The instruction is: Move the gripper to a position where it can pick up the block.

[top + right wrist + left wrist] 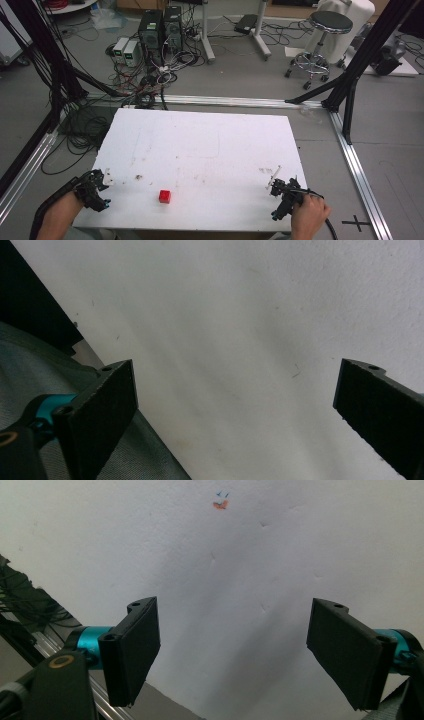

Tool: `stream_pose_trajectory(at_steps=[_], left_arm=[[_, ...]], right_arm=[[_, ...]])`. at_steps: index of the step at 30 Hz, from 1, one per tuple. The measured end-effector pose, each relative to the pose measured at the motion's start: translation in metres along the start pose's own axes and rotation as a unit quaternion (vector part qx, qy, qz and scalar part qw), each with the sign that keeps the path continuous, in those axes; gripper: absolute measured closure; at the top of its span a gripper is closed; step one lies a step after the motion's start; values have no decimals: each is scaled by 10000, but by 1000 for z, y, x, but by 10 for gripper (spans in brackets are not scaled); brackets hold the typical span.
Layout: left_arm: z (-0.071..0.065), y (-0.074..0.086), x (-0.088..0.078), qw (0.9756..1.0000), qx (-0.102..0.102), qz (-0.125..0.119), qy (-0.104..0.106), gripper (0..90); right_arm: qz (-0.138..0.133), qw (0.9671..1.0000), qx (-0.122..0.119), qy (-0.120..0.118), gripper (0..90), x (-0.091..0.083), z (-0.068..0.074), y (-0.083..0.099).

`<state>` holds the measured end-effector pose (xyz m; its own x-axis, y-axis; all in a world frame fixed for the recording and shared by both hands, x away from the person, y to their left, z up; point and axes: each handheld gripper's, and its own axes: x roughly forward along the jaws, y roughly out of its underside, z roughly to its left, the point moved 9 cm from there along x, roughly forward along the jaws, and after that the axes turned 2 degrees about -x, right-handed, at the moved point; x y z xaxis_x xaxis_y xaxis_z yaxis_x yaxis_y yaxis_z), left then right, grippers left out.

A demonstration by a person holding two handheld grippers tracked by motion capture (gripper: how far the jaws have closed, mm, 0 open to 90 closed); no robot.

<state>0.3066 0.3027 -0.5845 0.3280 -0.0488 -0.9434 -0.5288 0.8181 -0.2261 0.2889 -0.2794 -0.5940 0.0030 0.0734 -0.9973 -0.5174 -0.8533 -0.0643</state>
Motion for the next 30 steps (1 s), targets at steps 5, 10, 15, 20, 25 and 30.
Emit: stream_pose_trajectory(at_steps=[5,10,15,20,25,30], left_arm=[[0,0,0,10000,17,-5,2,216],[1,0,-1,10000,15,-27,16,216],[1,0,-1,10000,-51,-82,21,216],[0,-1,-1,9999,-45,-116,6,216],[1,0,-4,10000,-9,-93,-11,216],[2,0,-7,9999,55,-118,-17,216]], right_arm=[[-13,10000,-22,-2,32,0,0,0],[-7,10000,-3,0,32,0,1,-1],[-7,10000,-33,8,32,-1,1,-1],[-6,10000,-29,-9,32,0,2,-1],[-40,10000,-64,-4,32,0,2,-1],[-53,10000,-62,-20,32,0,3,-1]])
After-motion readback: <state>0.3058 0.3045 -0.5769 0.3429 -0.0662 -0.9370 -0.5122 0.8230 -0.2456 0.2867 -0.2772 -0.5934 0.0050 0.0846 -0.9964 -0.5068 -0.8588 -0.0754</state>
